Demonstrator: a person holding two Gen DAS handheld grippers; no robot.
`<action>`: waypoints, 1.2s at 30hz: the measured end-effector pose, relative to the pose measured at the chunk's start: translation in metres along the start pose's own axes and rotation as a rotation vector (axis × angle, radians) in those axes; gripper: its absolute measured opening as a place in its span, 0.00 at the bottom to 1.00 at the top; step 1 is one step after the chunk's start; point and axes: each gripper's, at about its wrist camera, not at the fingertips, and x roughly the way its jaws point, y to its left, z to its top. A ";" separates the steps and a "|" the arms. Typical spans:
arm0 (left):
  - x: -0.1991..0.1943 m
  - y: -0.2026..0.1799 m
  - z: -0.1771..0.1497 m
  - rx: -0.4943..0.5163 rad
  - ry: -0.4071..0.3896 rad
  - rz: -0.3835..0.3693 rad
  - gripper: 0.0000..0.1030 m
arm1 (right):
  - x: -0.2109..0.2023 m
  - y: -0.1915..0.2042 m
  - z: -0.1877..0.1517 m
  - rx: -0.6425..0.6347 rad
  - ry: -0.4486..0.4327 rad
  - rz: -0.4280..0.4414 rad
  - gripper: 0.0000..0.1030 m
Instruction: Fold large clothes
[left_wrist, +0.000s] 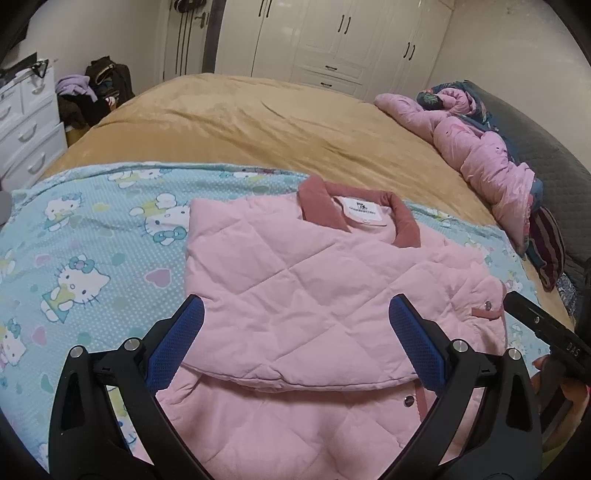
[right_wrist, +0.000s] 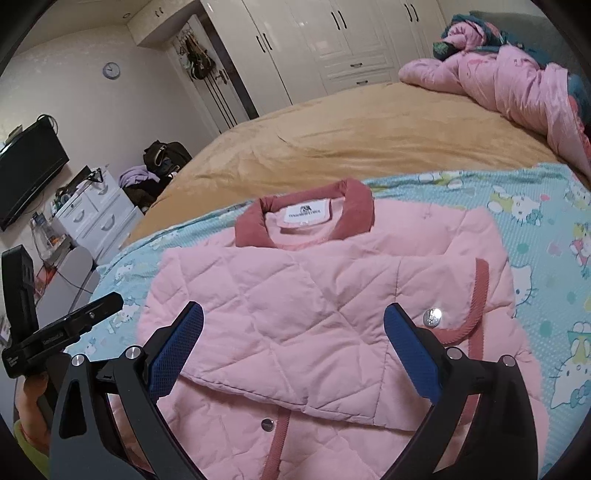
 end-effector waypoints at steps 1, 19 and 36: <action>-0.003 -0.001 0.000 0.000 -0.007 0.001 0.91 | -0.003 0.002 0.001 -0.004 -0.009 -0.001 0.95; -0.066 -0.050 -0.019 0.071 -0.065 -0.069 0.91 | -0.099 0.013 0.009 -0.011 -0.115 -0.028 0.95; -0.180 -0.047 -0.033 0.032 -0.171 -0.046 0.91 | -0.210 0.048 -0.006 -0.059 -0.220 -0.029 0.95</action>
